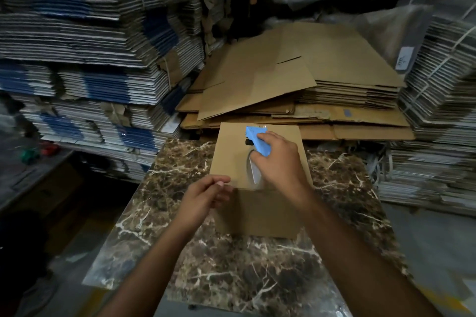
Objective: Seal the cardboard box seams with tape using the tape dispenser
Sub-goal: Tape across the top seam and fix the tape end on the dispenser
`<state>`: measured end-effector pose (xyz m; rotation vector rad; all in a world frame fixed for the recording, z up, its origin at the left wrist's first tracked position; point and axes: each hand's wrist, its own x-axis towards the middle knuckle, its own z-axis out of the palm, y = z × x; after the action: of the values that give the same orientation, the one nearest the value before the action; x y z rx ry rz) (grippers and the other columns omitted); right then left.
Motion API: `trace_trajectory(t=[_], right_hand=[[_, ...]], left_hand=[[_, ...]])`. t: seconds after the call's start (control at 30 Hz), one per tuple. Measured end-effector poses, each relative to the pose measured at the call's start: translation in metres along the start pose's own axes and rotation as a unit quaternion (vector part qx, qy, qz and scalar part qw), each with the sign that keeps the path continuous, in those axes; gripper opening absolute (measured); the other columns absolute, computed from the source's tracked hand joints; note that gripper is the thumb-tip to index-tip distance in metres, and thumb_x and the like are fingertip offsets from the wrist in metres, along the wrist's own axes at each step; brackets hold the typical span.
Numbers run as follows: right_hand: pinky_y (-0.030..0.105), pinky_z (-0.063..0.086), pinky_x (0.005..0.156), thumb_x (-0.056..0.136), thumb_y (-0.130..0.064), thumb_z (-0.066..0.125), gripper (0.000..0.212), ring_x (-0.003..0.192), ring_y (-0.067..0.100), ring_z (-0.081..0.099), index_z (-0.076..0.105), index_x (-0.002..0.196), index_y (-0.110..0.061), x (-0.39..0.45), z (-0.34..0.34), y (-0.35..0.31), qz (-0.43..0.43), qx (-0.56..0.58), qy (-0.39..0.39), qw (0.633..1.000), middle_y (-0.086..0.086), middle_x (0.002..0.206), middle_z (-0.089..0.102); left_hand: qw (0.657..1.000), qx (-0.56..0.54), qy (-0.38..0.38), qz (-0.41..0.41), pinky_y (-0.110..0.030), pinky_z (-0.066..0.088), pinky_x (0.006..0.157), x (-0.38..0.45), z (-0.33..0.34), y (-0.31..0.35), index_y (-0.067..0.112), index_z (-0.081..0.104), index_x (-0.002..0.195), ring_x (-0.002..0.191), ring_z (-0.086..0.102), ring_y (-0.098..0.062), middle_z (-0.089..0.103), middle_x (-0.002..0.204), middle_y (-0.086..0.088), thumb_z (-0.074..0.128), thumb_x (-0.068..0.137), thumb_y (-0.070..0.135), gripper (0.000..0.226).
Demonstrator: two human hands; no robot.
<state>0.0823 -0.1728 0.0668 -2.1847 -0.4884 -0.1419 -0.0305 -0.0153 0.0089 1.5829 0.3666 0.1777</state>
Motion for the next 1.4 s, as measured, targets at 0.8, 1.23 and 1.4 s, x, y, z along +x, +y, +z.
trace_trajectory(t=[0.8, 1.23, 1.4], right_hand=[[0.052, 0.058, 0.086, 0.073, -0.021, 0.067, 0.029, 0.105, 0.045, 0.066, 0.080, 0.092, -0.004, 0.032, 0.016, 0.042, 0.323, 0.501, -0.136, 0.791, 0.029, 0.112, 0.069], [0.060, 0.055, 0.095, 0.089, -0.059, 0.051, 0.073, 0.124, 0.042, 0.061, 0.054, 0.137, -0.003, 0.028, 0.006, 0.075, 0.270, 0.679, -0.126, 0.671, 0.026, 0.137, 0.061], [0.040, 0.060, 0.087, 0.096, -0.032, 0.053, 0.047, 0.116, 0.026, 0.068, 0.053, 0.141, -0.019, 0.028, 0.000, 0.076, 0.203, 0.530, -0.096, 0.817, 0.010, 0.138, 0.061]], left_hand=[[0.992, 0.025, -0.120, -0.015, -0.027, 0.050, 0.062, 0.151, -0.022, 0.021, 0.009, 0.062, 0.128, 0.060, 0.056, -0.014, 0.063, 0.067, -0.005, 0.053, 0.102, 0.013, 0.028], [0.953, -0.227, -0.098, -0.176, -0.024, 0.059, 0.054, 0.124, -0.003, 0.030, 0.004, 0.064, 0.110, 0.063, 0.064, -0.018, 0.068, 0.086, -0.015, 0.054, 0.100, 0.009, 0.015], [0.946, -0.245, -0.070, -0.201, -0.028, 0.062, 0.057, 0.109, 0.000, 0.020, 0.003, 0.061, 0.118, 0.066, 0.072, -0.022, 0.075, 0.091, -0.017, 0.049, 0.100, 0.000, 0.022]])
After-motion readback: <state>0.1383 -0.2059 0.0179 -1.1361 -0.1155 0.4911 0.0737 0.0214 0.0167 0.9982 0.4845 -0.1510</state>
